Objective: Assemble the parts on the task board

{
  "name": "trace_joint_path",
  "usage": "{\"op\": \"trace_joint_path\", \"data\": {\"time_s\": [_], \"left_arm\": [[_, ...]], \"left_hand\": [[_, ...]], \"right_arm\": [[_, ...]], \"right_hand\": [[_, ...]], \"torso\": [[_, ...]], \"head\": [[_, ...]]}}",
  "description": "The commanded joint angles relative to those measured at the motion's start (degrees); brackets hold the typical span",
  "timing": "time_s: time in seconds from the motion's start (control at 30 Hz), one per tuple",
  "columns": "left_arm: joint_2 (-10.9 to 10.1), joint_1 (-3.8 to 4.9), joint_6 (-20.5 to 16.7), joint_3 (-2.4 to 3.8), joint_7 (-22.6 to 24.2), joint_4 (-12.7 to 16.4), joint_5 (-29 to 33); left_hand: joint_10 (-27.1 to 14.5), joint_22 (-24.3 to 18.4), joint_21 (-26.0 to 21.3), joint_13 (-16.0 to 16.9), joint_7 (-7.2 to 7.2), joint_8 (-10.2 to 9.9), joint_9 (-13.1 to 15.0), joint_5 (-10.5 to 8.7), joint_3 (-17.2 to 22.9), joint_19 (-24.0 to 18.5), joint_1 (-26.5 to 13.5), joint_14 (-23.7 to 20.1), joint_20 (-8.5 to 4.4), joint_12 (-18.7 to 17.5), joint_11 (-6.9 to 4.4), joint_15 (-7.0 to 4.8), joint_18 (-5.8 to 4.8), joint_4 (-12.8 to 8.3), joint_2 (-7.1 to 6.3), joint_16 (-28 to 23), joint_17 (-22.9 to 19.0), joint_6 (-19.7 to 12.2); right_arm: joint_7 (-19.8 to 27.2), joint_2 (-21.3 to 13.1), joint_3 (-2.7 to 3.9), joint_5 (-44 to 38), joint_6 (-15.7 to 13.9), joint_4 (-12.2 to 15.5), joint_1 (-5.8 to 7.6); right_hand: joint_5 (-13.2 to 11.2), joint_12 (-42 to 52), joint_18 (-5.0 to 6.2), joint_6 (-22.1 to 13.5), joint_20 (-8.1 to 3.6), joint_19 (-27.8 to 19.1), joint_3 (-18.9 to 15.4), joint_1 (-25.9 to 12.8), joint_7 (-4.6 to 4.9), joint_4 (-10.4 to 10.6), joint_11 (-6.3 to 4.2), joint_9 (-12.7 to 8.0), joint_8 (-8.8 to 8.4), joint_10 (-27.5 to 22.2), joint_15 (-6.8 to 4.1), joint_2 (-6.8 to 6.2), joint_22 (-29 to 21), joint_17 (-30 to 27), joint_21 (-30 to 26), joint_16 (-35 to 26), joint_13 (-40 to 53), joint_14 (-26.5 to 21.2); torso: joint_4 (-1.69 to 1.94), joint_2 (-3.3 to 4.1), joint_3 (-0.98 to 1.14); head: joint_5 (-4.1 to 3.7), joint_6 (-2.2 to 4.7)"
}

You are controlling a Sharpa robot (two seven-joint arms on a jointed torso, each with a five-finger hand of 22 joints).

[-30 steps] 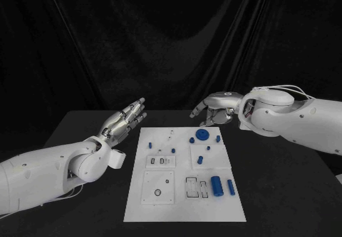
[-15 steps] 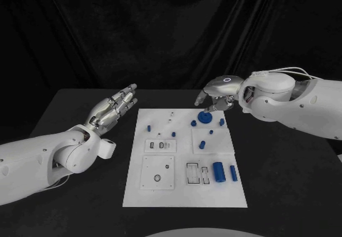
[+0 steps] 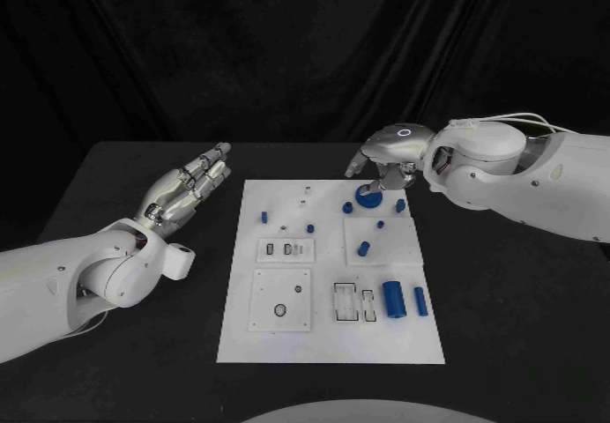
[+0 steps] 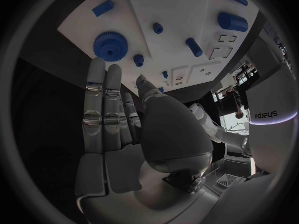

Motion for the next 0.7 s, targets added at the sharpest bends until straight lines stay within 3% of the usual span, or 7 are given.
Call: {"op": "trace_joint_path", "data": {"time_s": [0.03, 0.3, 0.7], "left_arm": [[-0.3, 0.22, -1.3, 0.08, 15.2, 0.5, -0.7], [-1.4, 0.31, -1.4, 0.08, 14.8, 1.8, -0.7], [-2.4, 0.48, -0.9, 0.08, 14.4, 2.7, -0.7]], "left_hand": [[0.0, -0.1, -0.2, 0.1, -0.06, 0.2, 0.1, 0.32, 0.3, -0.2, 0.6, 0.0, -0.47, 0.3, 0.30, -0.48, 0.34, 0.1, 0.14, -0.2, -0.1, 0.5], [0.0, -0.1, -0.2, 0.0, -0.02, 0.1, 0.1, 0.38, 0.3, -0.2, 0.6, 0.0, -0.52, 0.2, 0.42, -0.39, 0.23, 0.1, 0.19, -0.2, -0.1, 0.5], [-0.1, -0.1, -0.2, 0.0, 0.11, 0.1, 0.1, 0.45, 0.3, -0.2, 0.6, 0.0, -0.55, 0.1, 0.62, -0.19, 0.02, 0.2, 0.33, -0.2, -0.1, 0.5]], "right_arm": [[-0.7, 0.2, 0.05, -0.9, -2.3, 0.0, -0.19], [-0.1, 0.9, 0.05, -0.9, -2.5, -0.1, -0.92], [0.8, 1.9, 0.05, -0.9, -0.2, -0.9, -2.71]], "right_hand": [[-0.2, -0.6, 0.47, -0.6, -0.33, 1.2, 0.2, 0.0, -0.03, 0.5, 0.20, -0.2, -0.85, 0.2, -0.41, -0.98, 0.4, 0.7, 0.5, 0.8, 0.0, 2.2], [1.6, -0.7, 0.44, -0.2, -0.36, 1.0, 1.3, 0.9, -0.05, 0.2, 0.60, -0.3, -0.76, 1.6, -0.34, -1.17, 1.6, 2.1, 1.5, 2.4, 0.0, 1.9], [2.4, -1.5, 0.31, 1.7, -0.32, 0.3, 2.1, 0.9, 1.06, -0.2, 1.01, -0.4, -0.62, 4.2, -0.17, -1.41, 4.4, 4.8, 4.2, 5.5, -0.3, 1.8]], "torso": [[0.08, 0.26, 0.01], [0.08, 0.19, -0.05], [0.04, 0.33, -0.01]], "head": [[-0.06, -0.12], [-0.17, -0.08], [0.08, 0.00]]}}
